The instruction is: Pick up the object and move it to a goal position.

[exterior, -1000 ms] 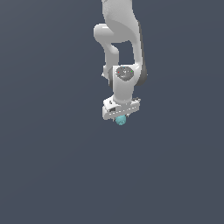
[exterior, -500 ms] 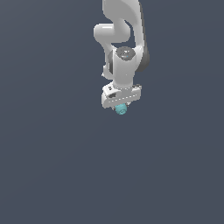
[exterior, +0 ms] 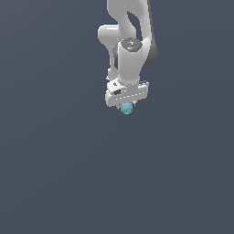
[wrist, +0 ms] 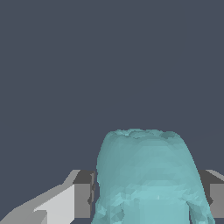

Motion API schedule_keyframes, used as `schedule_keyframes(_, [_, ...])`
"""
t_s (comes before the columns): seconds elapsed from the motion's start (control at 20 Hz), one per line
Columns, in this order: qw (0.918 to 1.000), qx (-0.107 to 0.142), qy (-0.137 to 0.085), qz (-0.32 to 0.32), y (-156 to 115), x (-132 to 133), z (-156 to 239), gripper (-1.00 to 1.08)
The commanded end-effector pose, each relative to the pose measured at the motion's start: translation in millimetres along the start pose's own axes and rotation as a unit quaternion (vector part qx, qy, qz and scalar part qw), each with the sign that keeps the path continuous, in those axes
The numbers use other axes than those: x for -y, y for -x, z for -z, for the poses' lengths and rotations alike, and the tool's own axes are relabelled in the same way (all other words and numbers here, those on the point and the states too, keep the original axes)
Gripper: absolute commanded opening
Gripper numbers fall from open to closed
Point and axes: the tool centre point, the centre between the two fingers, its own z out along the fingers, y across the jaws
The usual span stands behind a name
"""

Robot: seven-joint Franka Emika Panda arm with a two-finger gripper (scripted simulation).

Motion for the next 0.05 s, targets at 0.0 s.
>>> schedule_keyframes(0.0, [1.0000,0.000,0.000,0.000,0.6,0.2,1.8,-1.00])
